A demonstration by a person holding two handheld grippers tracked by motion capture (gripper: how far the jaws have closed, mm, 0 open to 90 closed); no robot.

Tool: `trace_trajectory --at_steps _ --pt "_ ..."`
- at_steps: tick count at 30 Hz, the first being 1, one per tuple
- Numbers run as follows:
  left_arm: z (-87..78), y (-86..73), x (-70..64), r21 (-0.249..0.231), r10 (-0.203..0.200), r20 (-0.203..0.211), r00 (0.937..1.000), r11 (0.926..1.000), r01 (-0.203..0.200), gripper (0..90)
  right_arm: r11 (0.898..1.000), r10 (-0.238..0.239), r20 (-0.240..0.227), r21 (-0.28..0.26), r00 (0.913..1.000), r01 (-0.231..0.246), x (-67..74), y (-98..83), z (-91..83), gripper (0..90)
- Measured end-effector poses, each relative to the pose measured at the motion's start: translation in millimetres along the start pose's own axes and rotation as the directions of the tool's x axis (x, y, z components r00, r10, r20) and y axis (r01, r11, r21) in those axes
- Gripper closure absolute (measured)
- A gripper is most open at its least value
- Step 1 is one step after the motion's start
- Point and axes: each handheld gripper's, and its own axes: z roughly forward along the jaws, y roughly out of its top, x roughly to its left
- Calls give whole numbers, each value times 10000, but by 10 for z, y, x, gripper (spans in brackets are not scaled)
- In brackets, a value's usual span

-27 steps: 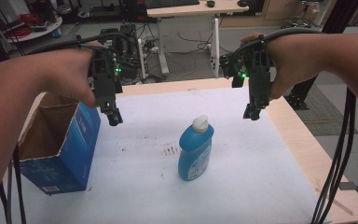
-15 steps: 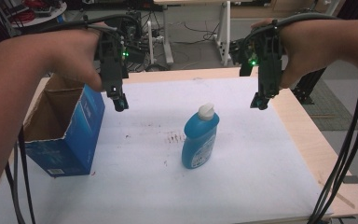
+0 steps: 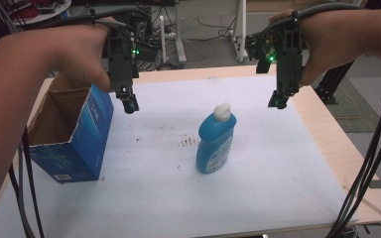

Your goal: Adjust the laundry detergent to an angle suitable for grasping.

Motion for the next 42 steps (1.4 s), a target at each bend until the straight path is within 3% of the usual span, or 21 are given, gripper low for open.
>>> trace_trajectory --at_steps 21,24,27,35,38,42 --pt "12 26 -49 127 45 10 10000 9999 -45 17 10000 -36 15 48 10000 36 7 -12 3 15" --pt "-20 -1 -93 1 -44 -34 10000 10000 44 17 10000 -3 -13 76 10000 3 11 -19 2 15" --pt "-19 -37 -161 -502 -232 99 9997 9985 236 17 10000 -38 49 39 10000 37 8 -42 17 15" --pt "127 -71 -335 -1419 -942 507 9943 9848 1006 17 10000 70 138 58 9999 -71 36 -88 9 15" --pt "167 -74 -385 -1782 -1194 507 9915 9758 1267 17 9999 112 144 47 9998 -112 44 -108 2 15" --pt "206 -74 -450 -2228 -1686 552 9841 9587 1767 17 10000 94 155 0 9998 -94 41 -134 14 15"
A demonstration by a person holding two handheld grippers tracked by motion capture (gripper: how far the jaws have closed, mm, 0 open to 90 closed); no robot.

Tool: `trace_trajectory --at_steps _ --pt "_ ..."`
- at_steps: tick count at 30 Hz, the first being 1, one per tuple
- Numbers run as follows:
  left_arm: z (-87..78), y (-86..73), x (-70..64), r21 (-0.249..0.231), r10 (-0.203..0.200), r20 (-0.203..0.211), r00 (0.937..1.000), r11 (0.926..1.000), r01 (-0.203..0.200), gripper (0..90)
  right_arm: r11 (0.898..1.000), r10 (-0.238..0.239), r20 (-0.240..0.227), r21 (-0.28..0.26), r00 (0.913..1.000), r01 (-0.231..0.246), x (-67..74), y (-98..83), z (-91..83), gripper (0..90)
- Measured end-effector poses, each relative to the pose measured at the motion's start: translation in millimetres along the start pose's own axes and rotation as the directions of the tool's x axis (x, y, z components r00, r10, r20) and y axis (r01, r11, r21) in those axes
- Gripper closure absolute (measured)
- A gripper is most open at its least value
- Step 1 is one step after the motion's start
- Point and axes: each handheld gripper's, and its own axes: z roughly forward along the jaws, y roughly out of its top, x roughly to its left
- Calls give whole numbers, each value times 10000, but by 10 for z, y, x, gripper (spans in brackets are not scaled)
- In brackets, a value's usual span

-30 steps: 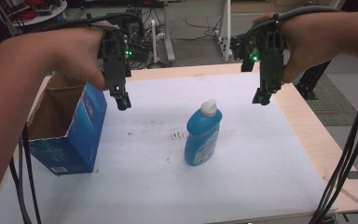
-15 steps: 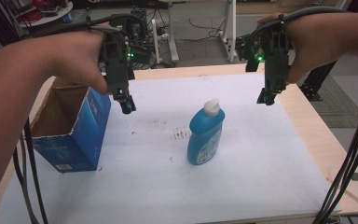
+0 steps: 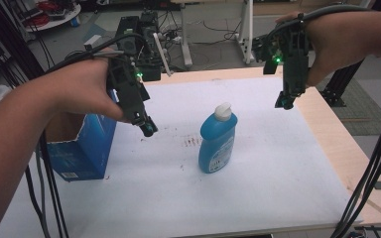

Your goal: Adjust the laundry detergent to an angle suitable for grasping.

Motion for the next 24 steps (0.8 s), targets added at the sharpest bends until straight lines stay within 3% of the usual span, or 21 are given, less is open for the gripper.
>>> trace_trajectory --at_steps 5,8,14,19,24 --pt "33 -13 -71 -815 -615 -310 9976 9949 588 17 10000 89 24 -18 10000 -89 -11 -27 20 15" --pt "72 -19 -106 -942 -864 -431 9953 9922 821 17 10000 62 1 -41 10000 -62 -15 -42 27 15" --pt "164 -10 -181 -1498 -1228 -297 9920 9818 1170 17 10000 57 -25 5 10000 -57 -14 -60 53 15" --pt "289 15 -226 -2101 -1708 -312 9848 9644 1606 17 10000 63 -66 30 10000 -63 -23 -56 69 15" --pt "374 42 -254 -2817 -2150 -234 9763 9384 2000 17 10000 10 -76 15 10000 -10 -25 -36 69 15"
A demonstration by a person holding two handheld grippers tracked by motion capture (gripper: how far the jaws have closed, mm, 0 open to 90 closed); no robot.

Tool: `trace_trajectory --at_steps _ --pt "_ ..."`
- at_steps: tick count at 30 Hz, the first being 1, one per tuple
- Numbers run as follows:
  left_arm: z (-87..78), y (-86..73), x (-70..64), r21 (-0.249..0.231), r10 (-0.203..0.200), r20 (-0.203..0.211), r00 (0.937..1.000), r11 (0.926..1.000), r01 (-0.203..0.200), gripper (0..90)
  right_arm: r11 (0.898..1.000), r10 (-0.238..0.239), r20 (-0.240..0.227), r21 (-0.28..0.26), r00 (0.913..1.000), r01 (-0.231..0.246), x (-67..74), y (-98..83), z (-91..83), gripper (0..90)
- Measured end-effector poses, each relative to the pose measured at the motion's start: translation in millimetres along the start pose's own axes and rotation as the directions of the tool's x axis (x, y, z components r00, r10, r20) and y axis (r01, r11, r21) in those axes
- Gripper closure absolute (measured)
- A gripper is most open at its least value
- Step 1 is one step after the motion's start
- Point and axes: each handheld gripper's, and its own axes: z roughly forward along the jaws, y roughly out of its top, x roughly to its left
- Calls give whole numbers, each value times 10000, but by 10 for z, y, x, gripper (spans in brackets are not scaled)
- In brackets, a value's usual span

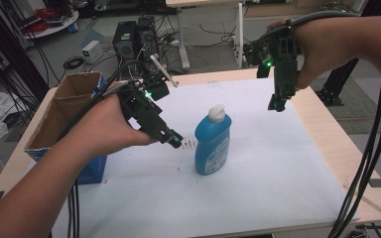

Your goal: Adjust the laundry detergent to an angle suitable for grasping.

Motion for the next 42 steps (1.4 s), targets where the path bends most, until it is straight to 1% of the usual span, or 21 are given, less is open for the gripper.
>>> trace_trajectory --at_steps 1,3,10,12,14,19,22,23,25,26,27,29,33,37,38,39,40,42 --pt "17 1 -9 -158 -63 6 10000 9999 63 17 10000 5 27 -20 10000 -5 -1 4 2 15" --pt "71 9 -34 -263 -193 64 9998 9995 195 17 10000 17 40 59 10000 -18 -2 12 10 15" --pt "182 38 -103 -501 -264 -29 9996 9984 263 17 10000 -55 27 33 10000 55 -15 12 19 15" --pt "218 52 -121 -524 -250 -78 9997 9983 246 17 9999 15 37 102 10000 -15 -11 12 22 15" --pt "247 69 -138 -546 -233 -48 9997 9982 230 17 10000 -26 29 74 10000 26 -17 8 24 15" --pt "323 137 -204 -766 -237 -114 9997 9968 227 17 10000 22 21 62 10000 -22 -19 -5 21 15" --pt "372 187 -247 -948 -62 -91 9999 9955 53 17 10000 4 10 40 10000 -4 -25 -17 18 15" --pt "392 203 -258 -977 62 -106 9999 9952 -72 17 10000 -17 25 7 10000 17 -29 -20 18 15" --pt "433 235 -278 -1063 117 -157 9998 9943 -133 17 10000 17 46 29 10000 -17 -27 -30 16 15" --pt "458 250 -286 -1113 112 -151 9998 9937 -128 17 10000 -17 39 -43 10000 17 -31 -38 20 15" --pt "483 264 -294 -1169 74 -182 9998 9931 -94 17 9999 128 30 -55 9999 -128 -28 -52 27 15" --pt "526 291 -304 -1265 48 -254 9997 9919 -80 17 9999 84 -5 -61 10000 -84 -36 -69 44 15" --pt "606 346 -317 -1419 -103 -239 9997 9899 68 17 9999 121 -31 -97 9999 -121 -37 -100 65 15" --pt "707 395 -327 -1397 -66 -279 9996 9902 27 17 9998 154 -53 -138 9999 -155 -41 -151 85 15" --pt "729 405 -337 -1369 -124 -313 9994 9906 80 17 9997 190 -72 -122 9998 -190 -39 -166 84 15" --pt "747 415 -339 -1326 -86 -387 9992 9912 34 17 9997 209 -68 -152 9998 -210 -39 -180 88 15" --pt "770 423 -347 -1384 -134 -401 9991 9903 77 17 9997 208 -76 -152 9998 -210 -41 -196 89 15" --pt "804 438 -350 -1314 -58 -480 9988 9913 -6 17 9995 276 -88 -157 9996 -278 -42 -223 96 15"
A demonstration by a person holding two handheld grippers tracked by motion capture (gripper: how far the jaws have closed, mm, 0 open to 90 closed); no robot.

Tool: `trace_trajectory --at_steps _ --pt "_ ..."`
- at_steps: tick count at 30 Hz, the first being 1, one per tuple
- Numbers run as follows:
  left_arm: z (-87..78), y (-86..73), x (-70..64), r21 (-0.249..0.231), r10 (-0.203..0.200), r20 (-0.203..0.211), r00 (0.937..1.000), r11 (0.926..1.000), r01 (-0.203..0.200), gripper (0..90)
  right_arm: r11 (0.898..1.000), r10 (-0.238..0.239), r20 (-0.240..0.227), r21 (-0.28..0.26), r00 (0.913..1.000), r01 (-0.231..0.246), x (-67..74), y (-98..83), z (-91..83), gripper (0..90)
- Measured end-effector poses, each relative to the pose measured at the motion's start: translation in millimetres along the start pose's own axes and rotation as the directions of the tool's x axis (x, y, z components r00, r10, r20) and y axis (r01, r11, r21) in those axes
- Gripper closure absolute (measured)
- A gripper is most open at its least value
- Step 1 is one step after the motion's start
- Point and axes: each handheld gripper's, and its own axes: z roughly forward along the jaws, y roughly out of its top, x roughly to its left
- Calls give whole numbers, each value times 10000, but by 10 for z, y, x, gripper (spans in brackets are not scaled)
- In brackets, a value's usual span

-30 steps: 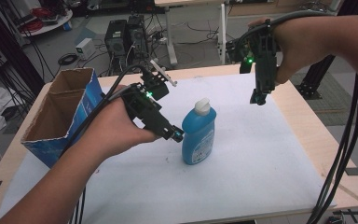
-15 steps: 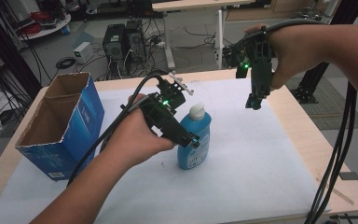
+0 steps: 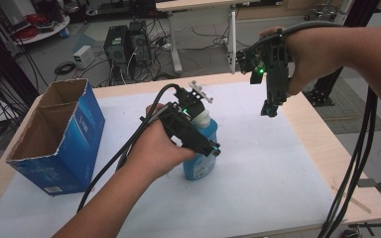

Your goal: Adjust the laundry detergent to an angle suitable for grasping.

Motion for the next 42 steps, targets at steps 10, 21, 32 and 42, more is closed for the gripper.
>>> trace_trajectory --at_steps 10,21,32,42 --pt "147 28 -4 83 -60 -443 9990 9999 64 17 10000 83 -50 -12 10000 -83 -6 -48 28 15" --pt "200 22 -14 358 166 -850 9962 9993 -136 44 10000 55 -66 -34 10000 -55 -11 -38 34 15" --pt "214 20 -36 345 261 -780 9966 9991 -235 152 10000 93 -57 -4 9999 -94 -12 -31 41 15" --pt "217 16 -26 378 188 -657 9977 9992 -164 212 10000 40 -61 -10 10000 -40 -19 -29 44 15"
